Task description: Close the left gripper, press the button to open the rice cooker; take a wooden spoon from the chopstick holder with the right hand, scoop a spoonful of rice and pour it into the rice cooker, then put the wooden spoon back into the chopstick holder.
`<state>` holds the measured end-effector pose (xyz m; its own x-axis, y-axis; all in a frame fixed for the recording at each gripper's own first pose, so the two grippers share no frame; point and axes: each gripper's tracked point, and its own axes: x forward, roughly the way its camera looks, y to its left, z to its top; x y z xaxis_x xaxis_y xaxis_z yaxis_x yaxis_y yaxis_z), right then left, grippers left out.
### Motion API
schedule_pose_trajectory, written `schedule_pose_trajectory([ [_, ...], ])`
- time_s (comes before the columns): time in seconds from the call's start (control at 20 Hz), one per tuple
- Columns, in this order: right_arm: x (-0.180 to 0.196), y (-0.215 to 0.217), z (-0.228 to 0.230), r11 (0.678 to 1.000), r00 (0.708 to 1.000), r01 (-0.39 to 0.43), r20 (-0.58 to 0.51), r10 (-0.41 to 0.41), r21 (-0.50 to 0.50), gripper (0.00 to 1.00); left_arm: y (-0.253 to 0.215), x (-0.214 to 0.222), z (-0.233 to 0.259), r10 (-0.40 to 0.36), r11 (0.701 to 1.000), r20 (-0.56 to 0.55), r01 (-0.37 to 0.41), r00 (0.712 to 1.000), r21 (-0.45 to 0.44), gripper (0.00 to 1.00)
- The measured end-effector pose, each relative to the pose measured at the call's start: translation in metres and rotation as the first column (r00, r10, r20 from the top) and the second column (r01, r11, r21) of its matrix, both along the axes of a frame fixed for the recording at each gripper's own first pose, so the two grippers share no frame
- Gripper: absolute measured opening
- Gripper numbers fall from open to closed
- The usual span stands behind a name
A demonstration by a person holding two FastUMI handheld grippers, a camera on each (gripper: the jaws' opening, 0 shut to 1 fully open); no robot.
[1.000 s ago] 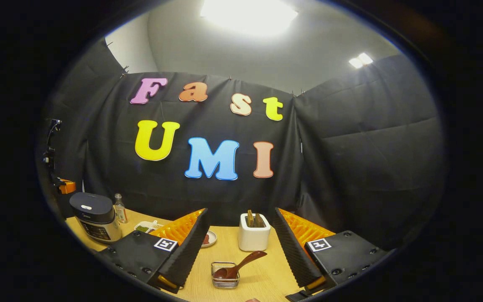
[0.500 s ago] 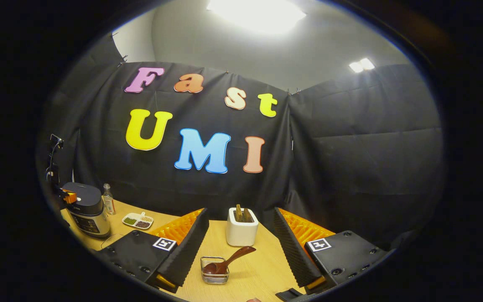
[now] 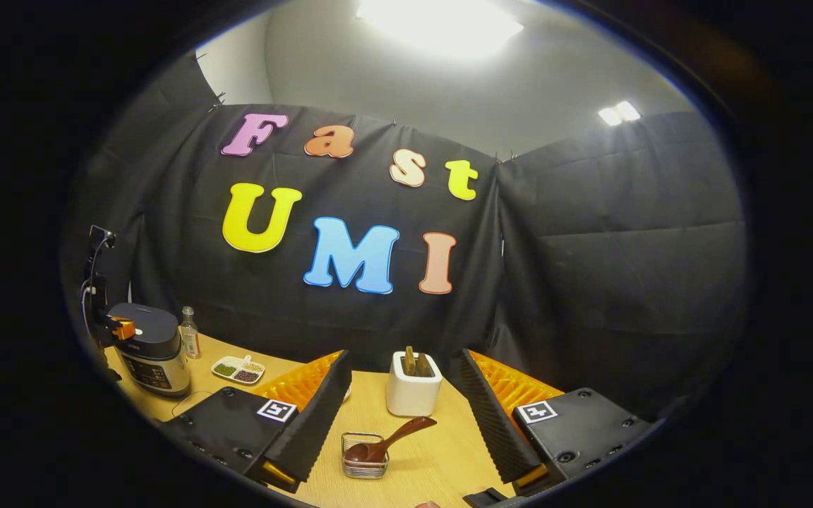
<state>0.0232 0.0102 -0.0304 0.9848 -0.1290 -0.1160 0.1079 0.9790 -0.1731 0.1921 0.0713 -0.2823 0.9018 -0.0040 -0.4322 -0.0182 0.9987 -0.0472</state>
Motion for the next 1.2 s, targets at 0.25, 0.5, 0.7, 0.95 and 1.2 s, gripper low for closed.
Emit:
schedule_pose_trajectory([
  [0.25, 0.007, -0.006, 0.005, 0.999, 1.0, -0.028, 0.012, 0.027, 0.031, 0.98, 0.0, 0.001, -0.001, 0.03, 0.999, -0.057, -0.032, 0.998, -0.039, 0.01],
  [0.5, 0.008, -0.017, 0.006, 0.998, 0.998, -0.048, 0.029, 0.047, 0.049, 0.98, -0.002, -0.004, -0.005, 0.024, 0.992, -0.16, -0.043, 0.987, -0.118, 0.02],
  [0.7, 0.008, -0.028, -0.002, 0.994, 0.998, -0.06, 0.018, 0.059, 0.093, 0.98, 0.0, -0.003, 0.03, 0.047, 0.999, -0.042, -0.048, 0.998, -0.022, 0.01],
  [0.95, 0.02, -0.038, -0.019, 0.984, 0.997, -0.077, -0.014, 0.08, 0.161, 0.98, -0.004, -0.004, 0.15, 0.06, 0.997, 0.204, -0.07, 0.977, 0.039, 0.0],
  [1.2, 0.041, -0.051, -0.051, 0.969, 0.991, -0.081, -0.088, 0.104, 0.232, 0.97, 0.006, -0.044, 0.225, 0.117, 0.99, 0.336, -0.138, 0.935, 0.04, 0.05],
])
